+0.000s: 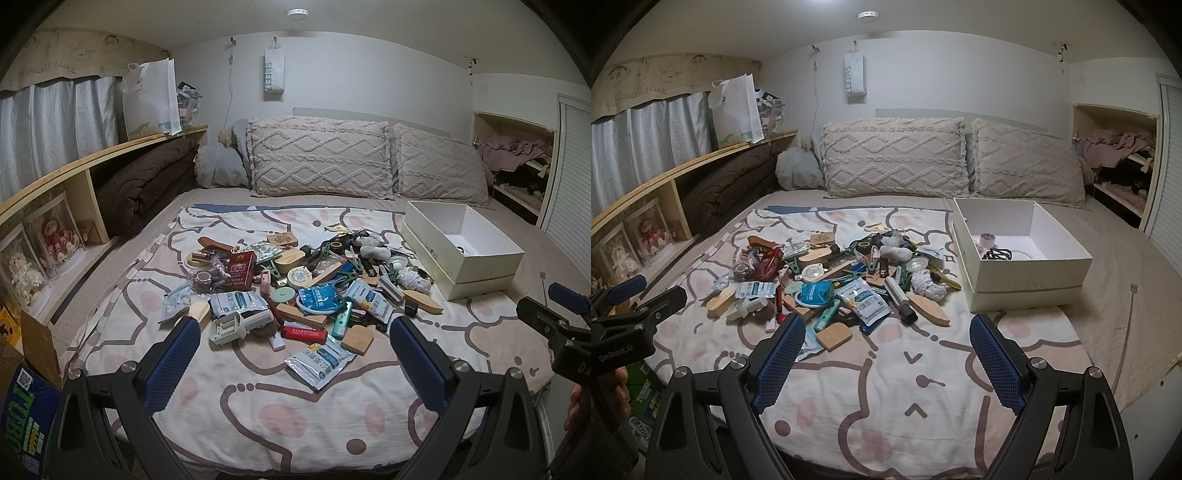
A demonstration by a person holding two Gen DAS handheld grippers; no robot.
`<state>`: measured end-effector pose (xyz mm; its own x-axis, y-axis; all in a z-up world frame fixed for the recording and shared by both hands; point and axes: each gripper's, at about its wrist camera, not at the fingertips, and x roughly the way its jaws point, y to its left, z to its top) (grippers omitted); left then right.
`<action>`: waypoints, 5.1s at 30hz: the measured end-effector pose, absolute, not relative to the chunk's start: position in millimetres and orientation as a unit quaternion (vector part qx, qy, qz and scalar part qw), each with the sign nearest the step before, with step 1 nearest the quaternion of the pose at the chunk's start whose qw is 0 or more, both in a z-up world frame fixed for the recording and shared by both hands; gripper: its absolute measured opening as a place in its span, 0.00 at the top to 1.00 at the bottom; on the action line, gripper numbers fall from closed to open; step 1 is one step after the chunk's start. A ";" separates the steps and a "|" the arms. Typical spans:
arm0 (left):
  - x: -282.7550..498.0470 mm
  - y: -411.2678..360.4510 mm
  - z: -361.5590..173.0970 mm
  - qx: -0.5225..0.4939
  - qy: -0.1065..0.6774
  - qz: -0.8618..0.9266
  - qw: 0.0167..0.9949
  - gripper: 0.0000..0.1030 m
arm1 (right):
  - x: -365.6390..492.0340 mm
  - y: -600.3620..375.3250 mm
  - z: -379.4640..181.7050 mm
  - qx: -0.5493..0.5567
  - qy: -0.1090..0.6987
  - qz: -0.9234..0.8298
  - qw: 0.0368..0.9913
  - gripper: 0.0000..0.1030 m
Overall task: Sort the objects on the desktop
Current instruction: 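Move both tools toward the pile of items on the bed, then grasp the square bamboo pad with the right gripper while the left tool approaches a white sachet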
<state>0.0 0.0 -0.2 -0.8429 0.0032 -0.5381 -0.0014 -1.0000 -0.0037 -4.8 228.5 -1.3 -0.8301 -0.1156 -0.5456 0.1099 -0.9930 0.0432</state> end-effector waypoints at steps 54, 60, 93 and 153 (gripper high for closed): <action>-104.4 0.8 -125.0 -0.425 -0.016 0.903 0.059 0.00 | -118.4 204.2 -106.8 0.436 -0.016 -0.896 0.087 0.12; -113.2 -3.1 -142.5 -0.431 -0.016 0.898 0.083 0.00 | -131.5 197.6 -126.1 0.458 -0.016 -0.884 0.094 0.12; -128.5 -32.1 -191.1 -0.487 -0.226 0.832 0.140 0.83 | -160.3 183.3 -183.0 0.486 -0.051 -0.864 0.118 0.00; -129.6 -76.1 -166.0 -0.450 -0.020 0.891 -0.054 0.12 | -160.9 114.5 -202.9 0.458 0.008 -0.853 0.249 0.00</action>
<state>-129.6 -76.1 -166.0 -0.5895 -0.0792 -0.8039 0.1143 -0.9933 0.0140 -160.9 114.5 -202.9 -0.4558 -0.4179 -0.7859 0.4332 -0.8755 0.2143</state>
